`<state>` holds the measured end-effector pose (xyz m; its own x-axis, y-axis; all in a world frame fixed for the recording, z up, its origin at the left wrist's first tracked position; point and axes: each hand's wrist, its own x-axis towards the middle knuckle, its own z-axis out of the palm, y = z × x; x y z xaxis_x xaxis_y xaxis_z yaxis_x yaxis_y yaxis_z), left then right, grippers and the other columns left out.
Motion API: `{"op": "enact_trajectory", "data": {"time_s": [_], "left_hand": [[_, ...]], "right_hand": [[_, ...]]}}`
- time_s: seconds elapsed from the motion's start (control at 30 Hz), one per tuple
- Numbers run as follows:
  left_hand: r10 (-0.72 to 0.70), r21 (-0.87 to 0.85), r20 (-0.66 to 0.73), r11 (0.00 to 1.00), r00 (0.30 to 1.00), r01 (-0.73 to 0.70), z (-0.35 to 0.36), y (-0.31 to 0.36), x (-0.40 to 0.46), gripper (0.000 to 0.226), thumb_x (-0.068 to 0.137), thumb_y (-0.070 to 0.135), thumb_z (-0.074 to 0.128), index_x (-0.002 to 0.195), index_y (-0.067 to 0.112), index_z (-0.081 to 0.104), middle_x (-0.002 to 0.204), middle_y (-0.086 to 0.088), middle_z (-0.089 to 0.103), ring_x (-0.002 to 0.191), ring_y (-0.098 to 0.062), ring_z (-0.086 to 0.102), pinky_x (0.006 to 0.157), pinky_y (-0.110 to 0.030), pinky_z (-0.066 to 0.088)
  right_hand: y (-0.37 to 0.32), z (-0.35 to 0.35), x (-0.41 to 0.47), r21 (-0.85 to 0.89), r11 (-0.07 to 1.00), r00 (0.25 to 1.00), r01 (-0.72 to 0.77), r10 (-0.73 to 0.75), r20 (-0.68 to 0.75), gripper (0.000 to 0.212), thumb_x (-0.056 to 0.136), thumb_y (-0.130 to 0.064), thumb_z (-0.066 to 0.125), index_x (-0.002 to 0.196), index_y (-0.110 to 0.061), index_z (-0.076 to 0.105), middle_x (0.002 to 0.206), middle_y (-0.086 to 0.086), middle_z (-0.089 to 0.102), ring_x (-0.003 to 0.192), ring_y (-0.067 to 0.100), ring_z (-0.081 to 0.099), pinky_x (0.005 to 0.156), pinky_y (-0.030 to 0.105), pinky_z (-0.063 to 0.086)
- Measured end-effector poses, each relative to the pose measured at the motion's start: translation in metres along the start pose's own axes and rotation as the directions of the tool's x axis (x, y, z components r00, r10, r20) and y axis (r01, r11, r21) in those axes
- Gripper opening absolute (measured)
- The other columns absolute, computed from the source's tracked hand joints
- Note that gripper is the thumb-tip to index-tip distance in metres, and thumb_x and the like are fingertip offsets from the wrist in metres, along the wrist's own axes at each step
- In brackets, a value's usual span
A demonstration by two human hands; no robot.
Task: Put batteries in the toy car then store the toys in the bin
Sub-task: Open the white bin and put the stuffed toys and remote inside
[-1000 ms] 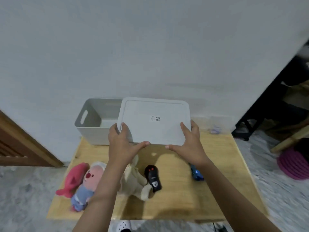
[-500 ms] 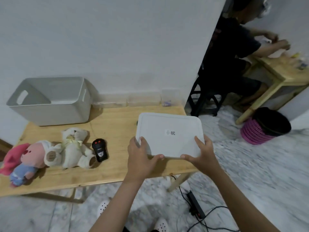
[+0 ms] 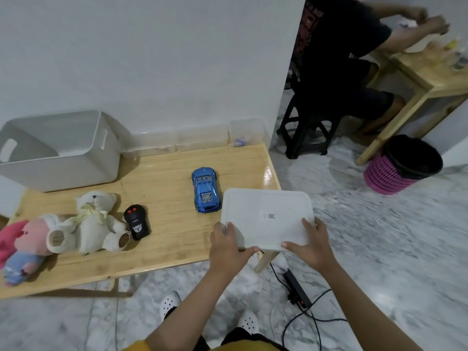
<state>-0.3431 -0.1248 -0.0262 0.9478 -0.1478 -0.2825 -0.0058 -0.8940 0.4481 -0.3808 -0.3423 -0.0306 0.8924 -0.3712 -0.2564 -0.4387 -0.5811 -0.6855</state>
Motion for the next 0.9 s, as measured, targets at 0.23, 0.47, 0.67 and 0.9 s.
{"op": "enact_trajectory", "data": {"time_s": [0.23,0.47,0.67,0.9], "left_hand": [[-0.006,0.023,-0.039,1.0,0.999,0.007,0.008,-0.015,0.013,0.099,0.071,0.072,0.059,0.144,0.012,0.026,0.143,-0.012,0.021,0.128,-0.03,0.023,0.1,-0.039,0.042],[-0.001,-0.088,-0.033,0.996,0.999,-0.002,0.011,-0.018,0.011,0.093,0.078,0.063,0.06,0.147,0.015,0.021,0.152,-0.015,0.007,0.137,-0.031,0.012,0.104,-0.04,0.037],[0.01,-0.296,-0.163,0.953,0.987,-0.059,-0.011,-0.038,-0.002,0.075,0.085,0.042,0.062,0.146,0.015,0.027,0.154,-0.014,0.009,0.143,-0.026,0.005,0.104,-0.039,0.035],[-0.05,-0.386,-0.39,0.916,0.92,-0.114,-0.086,-0.106,0.003,0.065,0.085,0.04,0.063,0.14,0.013,0.041,0.152,-0.012,0.02,0.142,-0.024,0.017,0.108,-0.035,0.03]], "right_hand": [[-0.004,0.016,0.01,-0.007,1.0,0.999,-0.006,0.006,0.033,0.093,0.067,-0.033,0.083,0.142,-0.01,0.034,0.15,0.014,0.013,0.139,0.026,0.013,0.111,0.036,0.024],[-0.004,0.02,0.01,-0.116,0.993,1.0,-0.027,0.027,-0.004,0.094,0.067,-0.048,0.079,0.143,-0.016,0.033,0.155,0.014,0.01,0.142,0.029,0.009,0.114,0.047,0.013],[-0.046,0.042,0.002,-0.142,0.979,0.989,0.144,-0.148,-0.025,0.083,0.08,-0.046,0.068,0.146,-0.018,0.027,0.159,0.008,0.0,0.146,0.02,-0.005,0.117,0.052,0.004],[-0.158,0.112,-0.021,0.036,0.93,0.929,0.365,-0.367,0.045,0.068,0.083,-0.033,0.069,0.142,-0.022,0.036,0.155,-0.007,0.019,0.143,0.01,0.015,0.109,0.016,0.02]]}}
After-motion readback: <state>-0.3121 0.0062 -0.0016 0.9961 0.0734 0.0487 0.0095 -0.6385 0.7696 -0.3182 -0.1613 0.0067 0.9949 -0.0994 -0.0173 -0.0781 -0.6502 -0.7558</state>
